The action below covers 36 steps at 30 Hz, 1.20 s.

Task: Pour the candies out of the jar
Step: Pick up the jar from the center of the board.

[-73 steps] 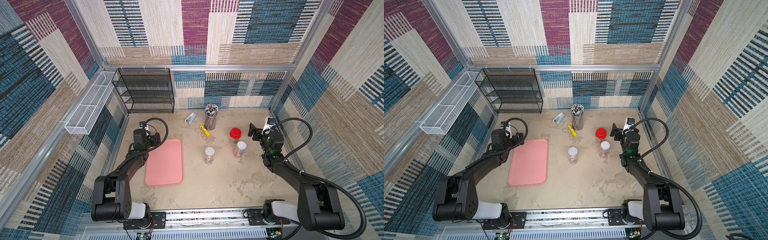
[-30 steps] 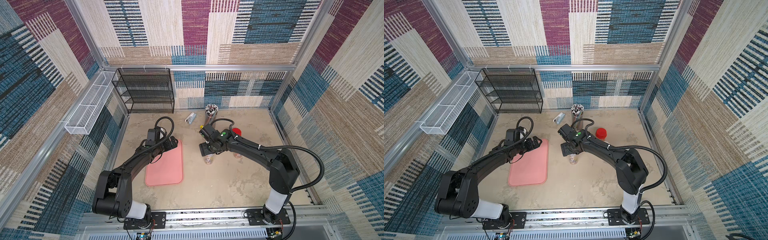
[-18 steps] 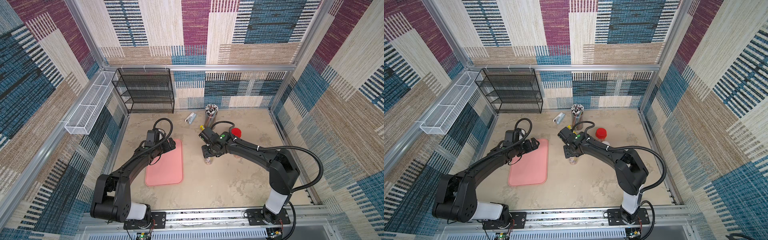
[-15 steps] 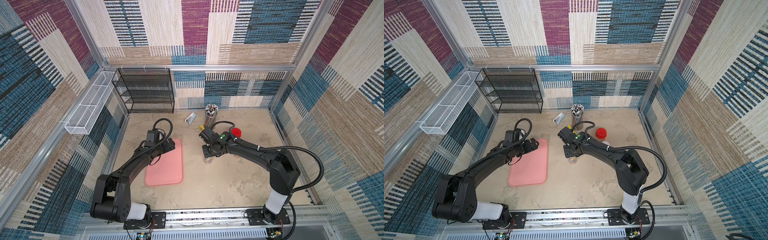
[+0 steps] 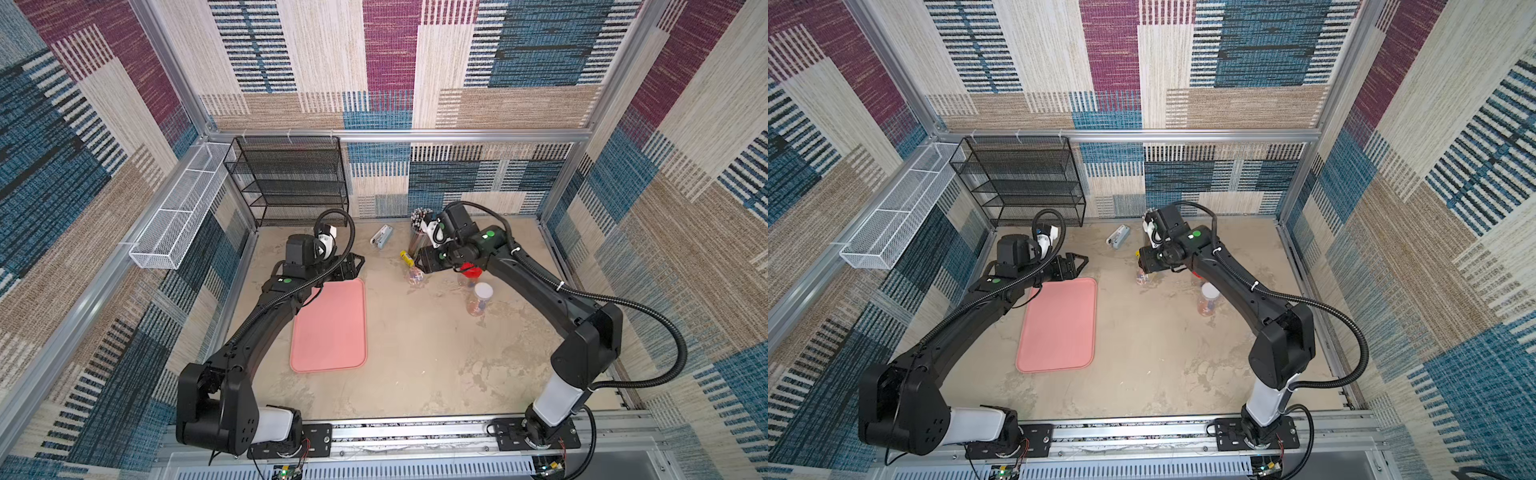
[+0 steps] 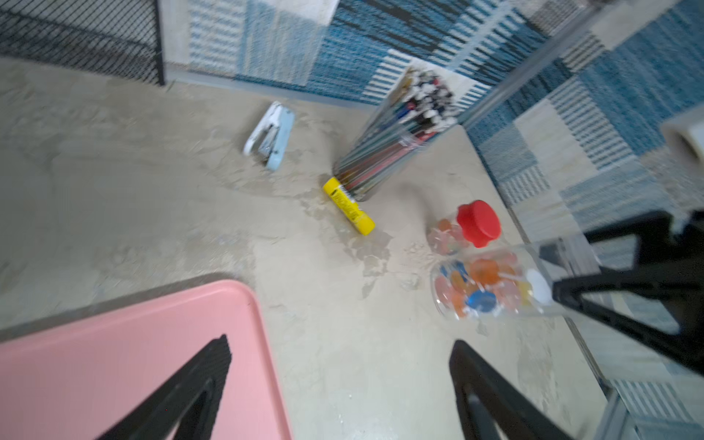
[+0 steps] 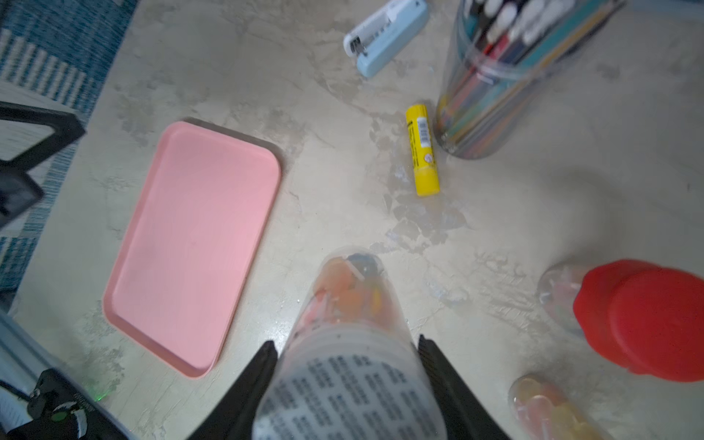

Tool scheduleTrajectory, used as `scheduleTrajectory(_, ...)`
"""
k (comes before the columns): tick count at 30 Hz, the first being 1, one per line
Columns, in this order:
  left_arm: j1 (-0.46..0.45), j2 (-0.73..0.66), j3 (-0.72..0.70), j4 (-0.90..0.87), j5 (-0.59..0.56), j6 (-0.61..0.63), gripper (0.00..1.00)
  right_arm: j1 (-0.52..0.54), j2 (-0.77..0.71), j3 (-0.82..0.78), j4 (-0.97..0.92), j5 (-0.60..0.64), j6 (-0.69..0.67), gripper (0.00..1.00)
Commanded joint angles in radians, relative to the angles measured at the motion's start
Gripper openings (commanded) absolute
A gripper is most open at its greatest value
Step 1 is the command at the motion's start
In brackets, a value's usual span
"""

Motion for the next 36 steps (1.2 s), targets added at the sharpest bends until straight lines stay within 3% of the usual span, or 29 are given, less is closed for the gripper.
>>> scheduleTrajectory(1, -0.045, -0.016, 0.001, 0.024, 0.146, 0.219, 0.92, -0.03, 0.028, 0.092, -0.106, -0.14, -0.146, 0.41)
scheduleTrajectory(5, -0.128, -0.047, -0.036, 0.065, 0.174, 0.391, 0.91, -0.057, 0.059, 0.199, -0.184, -0.208, -0.183, 0.42)
scheduleTrajectory(14, -0.213, 0.001, -0.025, 0.137, 0.19, 0.508, 0.91, -0.065, 0.025, 0.154, -0.182, -0.412, -0.179, 0.39)
scheduleTrajectory(23, -0.252, 0.108, 0.063, 0.157, 0.298, 0.518, 0.91, -0.065, -0.061, -0.045, -0.089, -0.581, -0.158, 0.38)
scheduleTrajectory(36, -0.305, 0.14, 0.041, 0.112, 0.341, 0.512, 0.91, -0.074, -0.081, -0.062, -0.095, -0.566, -0.176, 0.35)
